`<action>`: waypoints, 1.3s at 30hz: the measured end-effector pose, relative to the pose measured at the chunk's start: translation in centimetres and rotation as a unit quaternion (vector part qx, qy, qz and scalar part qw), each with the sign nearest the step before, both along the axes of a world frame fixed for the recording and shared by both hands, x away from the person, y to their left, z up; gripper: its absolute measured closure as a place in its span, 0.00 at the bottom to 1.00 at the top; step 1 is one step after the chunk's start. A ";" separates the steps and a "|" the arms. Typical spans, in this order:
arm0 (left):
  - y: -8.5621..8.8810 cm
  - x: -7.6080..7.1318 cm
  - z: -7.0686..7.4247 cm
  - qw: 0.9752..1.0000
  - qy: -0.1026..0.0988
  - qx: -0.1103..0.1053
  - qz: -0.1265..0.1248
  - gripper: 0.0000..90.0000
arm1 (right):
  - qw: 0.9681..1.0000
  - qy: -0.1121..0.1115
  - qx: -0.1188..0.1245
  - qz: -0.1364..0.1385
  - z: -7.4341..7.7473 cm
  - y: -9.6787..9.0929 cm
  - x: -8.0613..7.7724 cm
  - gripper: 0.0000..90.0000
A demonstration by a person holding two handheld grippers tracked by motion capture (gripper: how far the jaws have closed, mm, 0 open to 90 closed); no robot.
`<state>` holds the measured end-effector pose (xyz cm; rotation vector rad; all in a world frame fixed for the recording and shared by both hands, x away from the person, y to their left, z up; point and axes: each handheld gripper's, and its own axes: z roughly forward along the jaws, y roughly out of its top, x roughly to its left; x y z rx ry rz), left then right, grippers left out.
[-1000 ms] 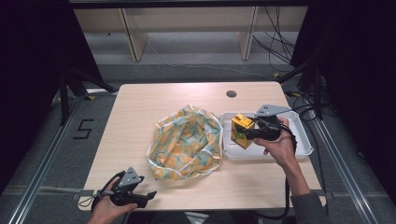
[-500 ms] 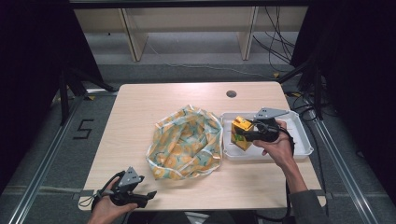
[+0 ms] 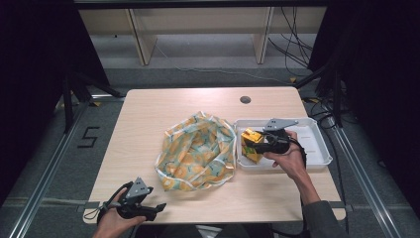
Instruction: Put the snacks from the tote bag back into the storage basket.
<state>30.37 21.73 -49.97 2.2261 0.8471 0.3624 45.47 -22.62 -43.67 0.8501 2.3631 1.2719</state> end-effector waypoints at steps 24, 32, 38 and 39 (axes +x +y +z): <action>0.0 0.0 0.0 1.000 -0.003 0.000 0.001 0.28 | 1.000 0.013 0.003 0.001 -1.6 -0.1 -0.2 0.57; -0.1 0.0 0.0 1.000 -0.001 0.001 0.001 0.28 | 1.000 -0.001 -0.008 0.013 -1.9 -0.7 -0.6 0.57; -0.1 0.0 0.0 1.000 0.004 0.000 -0.002 0.28 | 1.000 -0.007 -0.018 0.008 -2.0 -1.0 -0.9 0.56; -0.1 0.0 0.0 1.000 0.005 0.000 -0.002 0.28 | 1.000 -0.007 -0.018 0.008 -2.1 -0.9 -1.0 0.56</action>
